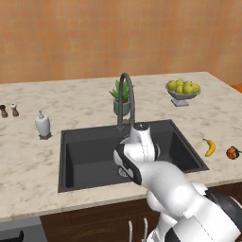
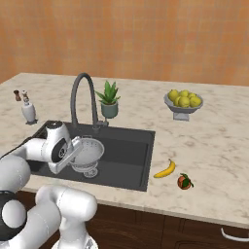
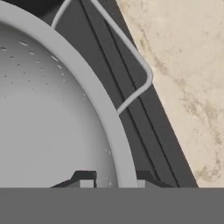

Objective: Put the colander in the sink, put the banana, orange in the colander, and turn on the sink faucet and pour water over the colander.

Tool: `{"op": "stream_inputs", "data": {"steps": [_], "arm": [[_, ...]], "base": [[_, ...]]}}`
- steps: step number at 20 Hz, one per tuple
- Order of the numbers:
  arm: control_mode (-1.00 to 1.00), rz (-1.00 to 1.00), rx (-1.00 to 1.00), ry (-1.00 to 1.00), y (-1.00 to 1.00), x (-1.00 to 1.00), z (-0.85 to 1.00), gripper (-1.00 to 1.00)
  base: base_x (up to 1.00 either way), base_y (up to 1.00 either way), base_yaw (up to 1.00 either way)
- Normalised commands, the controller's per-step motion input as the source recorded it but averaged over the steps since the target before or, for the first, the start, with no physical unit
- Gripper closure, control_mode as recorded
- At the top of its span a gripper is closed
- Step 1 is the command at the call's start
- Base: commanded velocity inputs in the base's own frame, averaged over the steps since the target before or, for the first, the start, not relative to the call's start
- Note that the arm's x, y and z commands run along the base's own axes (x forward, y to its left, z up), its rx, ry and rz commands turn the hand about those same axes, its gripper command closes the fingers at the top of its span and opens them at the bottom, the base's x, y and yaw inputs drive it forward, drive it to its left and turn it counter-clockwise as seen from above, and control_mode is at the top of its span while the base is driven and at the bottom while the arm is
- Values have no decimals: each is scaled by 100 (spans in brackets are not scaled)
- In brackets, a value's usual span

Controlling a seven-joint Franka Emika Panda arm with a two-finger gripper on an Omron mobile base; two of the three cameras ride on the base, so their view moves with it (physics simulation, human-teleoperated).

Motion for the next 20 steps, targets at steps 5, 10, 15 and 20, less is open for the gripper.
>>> {"op": "stream_inputs", "data": {"steps": [5, 10, 15, 20], "arm": [[-100, 23, 2, 1, -68, 2, 0, 100], [-100, 29, 5, 9, -67, 30, 0, 100], [-100, 34, 4, 15, -66, 30, 0, 100], [-100, 44, 5, 10, -26, 36, 0, 100]], "base": [[0, 0, 0], [0, 0, 0], [0, 0, 0], [0, 0, 0]]}}
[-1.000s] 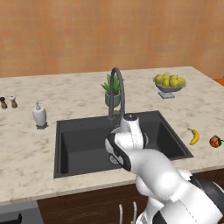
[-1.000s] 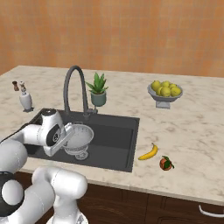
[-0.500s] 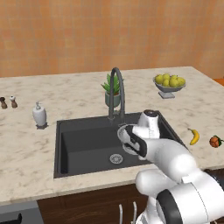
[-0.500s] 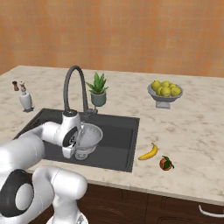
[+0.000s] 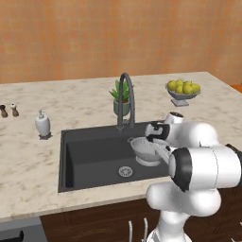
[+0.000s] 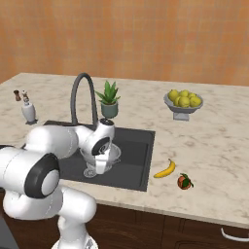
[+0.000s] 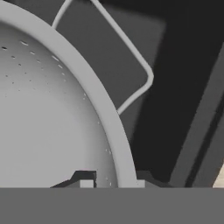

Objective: Put the colander in the sink, put the banana, orange in the colander, and turn on the sink faucet and pour water over the colander.

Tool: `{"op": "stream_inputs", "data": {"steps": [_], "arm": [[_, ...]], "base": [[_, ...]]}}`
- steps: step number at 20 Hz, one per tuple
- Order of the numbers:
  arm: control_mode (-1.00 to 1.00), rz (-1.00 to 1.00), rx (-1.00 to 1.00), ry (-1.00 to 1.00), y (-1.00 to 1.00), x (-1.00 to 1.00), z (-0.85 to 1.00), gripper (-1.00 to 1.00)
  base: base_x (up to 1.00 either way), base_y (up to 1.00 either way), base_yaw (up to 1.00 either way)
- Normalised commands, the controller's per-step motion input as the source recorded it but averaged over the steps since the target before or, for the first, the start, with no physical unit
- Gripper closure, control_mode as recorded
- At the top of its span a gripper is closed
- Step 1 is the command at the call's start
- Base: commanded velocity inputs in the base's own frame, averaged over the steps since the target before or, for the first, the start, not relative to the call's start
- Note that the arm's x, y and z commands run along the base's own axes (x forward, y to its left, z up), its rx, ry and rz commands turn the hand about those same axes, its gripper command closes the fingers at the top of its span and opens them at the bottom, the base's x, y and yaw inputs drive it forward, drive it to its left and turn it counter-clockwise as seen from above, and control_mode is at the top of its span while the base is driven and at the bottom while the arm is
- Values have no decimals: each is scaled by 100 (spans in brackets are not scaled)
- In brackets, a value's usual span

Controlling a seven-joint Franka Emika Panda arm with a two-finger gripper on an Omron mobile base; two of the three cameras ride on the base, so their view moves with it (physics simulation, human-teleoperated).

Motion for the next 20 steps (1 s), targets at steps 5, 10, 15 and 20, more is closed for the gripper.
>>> {"op": "stream_inputs", "data": {"steps": [5, 10, 15, 20], "arm": [[-100, 49, 4, 4, 0, 27, -2, 100], [-100, 46, 7, 0, 0, 14, -16, 100], [-100, 39, 13, -3, 2, 10, -38, 100], [-100, 29, 12, -11, 7, 11, -43, 100]], "base": [[0, 0, 0], [0, 0, 0], [0, 0, 0], [0, 0, 0]]}}
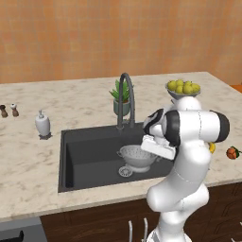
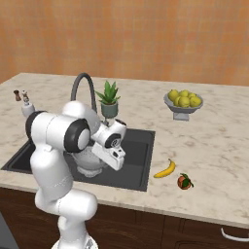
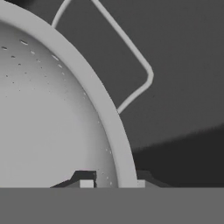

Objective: Put the colander in the sink, put the banana, orange in the colander, and turn on the sink faucet and pour water over the colander.

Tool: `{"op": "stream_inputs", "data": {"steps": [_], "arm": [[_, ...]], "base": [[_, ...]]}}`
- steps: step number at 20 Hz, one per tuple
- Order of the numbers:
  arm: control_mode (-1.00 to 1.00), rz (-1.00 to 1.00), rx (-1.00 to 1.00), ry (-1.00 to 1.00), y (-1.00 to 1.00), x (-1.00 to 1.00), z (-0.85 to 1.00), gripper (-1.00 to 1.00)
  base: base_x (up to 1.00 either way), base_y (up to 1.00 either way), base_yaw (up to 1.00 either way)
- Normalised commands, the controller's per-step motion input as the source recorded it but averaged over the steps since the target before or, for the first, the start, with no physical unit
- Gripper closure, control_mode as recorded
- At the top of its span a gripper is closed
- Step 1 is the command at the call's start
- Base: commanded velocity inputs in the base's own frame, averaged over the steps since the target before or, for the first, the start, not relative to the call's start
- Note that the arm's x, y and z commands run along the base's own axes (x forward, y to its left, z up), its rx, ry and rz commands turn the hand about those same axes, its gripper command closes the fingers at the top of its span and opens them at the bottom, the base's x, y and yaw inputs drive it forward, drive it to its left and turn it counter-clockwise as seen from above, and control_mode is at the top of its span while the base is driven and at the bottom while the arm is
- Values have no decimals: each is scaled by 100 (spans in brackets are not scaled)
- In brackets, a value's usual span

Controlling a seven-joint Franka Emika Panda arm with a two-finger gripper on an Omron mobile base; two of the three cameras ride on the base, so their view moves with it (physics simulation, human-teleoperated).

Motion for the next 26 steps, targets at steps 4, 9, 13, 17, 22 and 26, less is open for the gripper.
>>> {"op": "stream_inputs", "data": {"steps": [4, 9, 13, 17, 22, 26], "arm": [[-100, 24, 9, -16, 14, 14, -36, 100], [-100, 17, 4, -14, 20, 19, -33, 100], [-100, 10, 1, -8, 19, 17, -42, 100], [-100, 1, 1, -3, 28, 22, -41, 100], [-100, -1, 0, 0, 13, 31, -30, 100], [-100, -9, 0, 0, 0, 33, -21, 100]], "base": [[0, 0, 0], [0, 0, 0], [0, 0, 0], [0, 0, 0], [0, 0, 0], [0, 0, 0]]}}
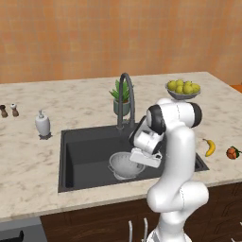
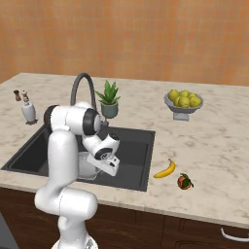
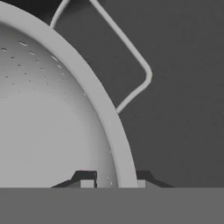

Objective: Put the colander in the sink, put the banana, orange in the colander, and turn on the sink faucet and pour water over the colander.

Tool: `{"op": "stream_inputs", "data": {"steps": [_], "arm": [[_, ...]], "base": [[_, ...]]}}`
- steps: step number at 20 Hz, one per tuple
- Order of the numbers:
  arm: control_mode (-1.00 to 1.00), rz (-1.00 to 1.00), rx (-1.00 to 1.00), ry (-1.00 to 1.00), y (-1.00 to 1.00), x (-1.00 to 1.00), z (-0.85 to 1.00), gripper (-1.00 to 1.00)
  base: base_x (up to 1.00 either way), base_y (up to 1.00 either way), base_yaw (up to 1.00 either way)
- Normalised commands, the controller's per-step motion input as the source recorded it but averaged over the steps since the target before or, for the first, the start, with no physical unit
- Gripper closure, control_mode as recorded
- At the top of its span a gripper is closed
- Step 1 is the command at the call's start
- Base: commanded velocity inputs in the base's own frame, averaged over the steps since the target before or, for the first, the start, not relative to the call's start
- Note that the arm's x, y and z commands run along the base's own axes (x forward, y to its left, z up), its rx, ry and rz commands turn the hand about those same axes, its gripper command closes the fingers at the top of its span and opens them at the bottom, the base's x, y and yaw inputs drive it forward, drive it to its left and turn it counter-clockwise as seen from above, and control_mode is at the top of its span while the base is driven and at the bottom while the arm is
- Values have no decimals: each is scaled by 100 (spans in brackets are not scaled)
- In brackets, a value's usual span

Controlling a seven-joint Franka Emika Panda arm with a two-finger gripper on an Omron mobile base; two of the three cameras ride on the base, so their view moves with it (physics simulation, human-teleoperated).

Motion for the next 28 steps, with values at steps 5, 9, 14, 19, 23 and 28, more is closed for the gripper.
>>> {"op": "stream_inputs", "data": {"steps": [5, 9, 14, 19, 23, 28], "arm": [[-100, -9, 0, -2, 0, 11, -22, 100], [-100, -1, 0, -7, 0, 0, -23, 100], [-100, 0, 0, -5, 0, 0, -30, 100], [-100, -2, -3, -7, 0, -1, -19, 100], [-100, -6, -8, -8, 0, -12, -5, -100], [-100, -8, -7, -8, -1, -10, 4, -100]], "base": [[0, 0, 0], [0, 0, 0], [0, 0, 0], [0, 0, 0], [0, 0, 0], [0, 0, 0]]}}
